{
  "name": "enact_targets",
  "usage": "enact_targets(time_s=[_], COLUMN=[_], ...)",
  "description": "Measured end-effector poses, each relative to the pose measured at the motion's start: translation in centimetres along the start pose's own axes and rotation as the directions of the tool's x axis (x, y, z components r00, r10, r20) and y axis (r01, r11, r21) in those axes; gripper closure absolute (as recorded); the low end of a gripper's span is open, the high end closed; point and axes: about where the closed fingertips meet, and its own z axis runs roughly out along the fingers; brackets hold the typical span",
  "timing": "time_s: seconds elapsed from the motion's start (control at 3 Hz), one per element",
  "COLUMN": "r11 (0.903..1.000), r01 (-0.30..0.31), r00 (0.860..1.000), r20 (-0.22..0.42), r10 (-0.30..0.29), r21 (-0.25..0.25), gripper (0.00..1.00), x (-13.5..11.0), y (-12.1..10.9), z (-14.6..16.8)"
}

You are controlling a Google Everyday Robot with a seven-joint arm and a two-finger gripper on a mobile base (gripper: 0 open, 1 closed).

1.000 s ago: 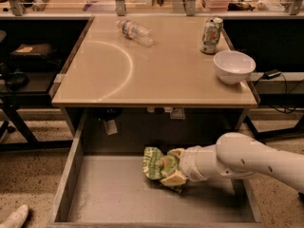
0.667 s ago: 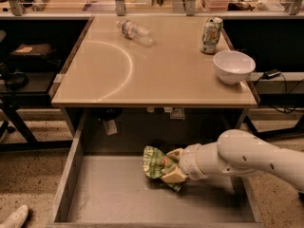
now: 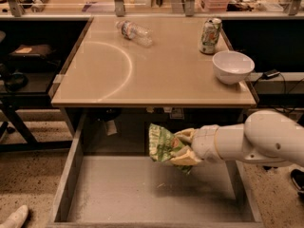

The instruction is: Pick green jalapeno chip bag from top drawer and place on counter

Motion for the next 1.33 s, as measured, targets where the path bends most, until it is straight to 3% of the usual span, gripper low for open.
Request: enact_targets(time_s=[0.33,0.67,1.0,1.33], r11=[0.997,0.9867,0.9626,0.9245], r01=[0.058,0.142,0.263,0.381], r00=[0.998,0.99,0.963,0.924], r20=[-0.001,-0.032,-0.07,-0.031], r10=[-0.058,-0.14,-0.259,-0.38], r21=[0.051,0.079,0.065,0.016], gripper=[1.0,1.0,1.0,1.0], x=[-2.6,-6.5,-12.4,-18.6], y=[-1.7,-3.3,-5.1,-6.6], z=[-4.9,-8.7,-11.1,-10.9])
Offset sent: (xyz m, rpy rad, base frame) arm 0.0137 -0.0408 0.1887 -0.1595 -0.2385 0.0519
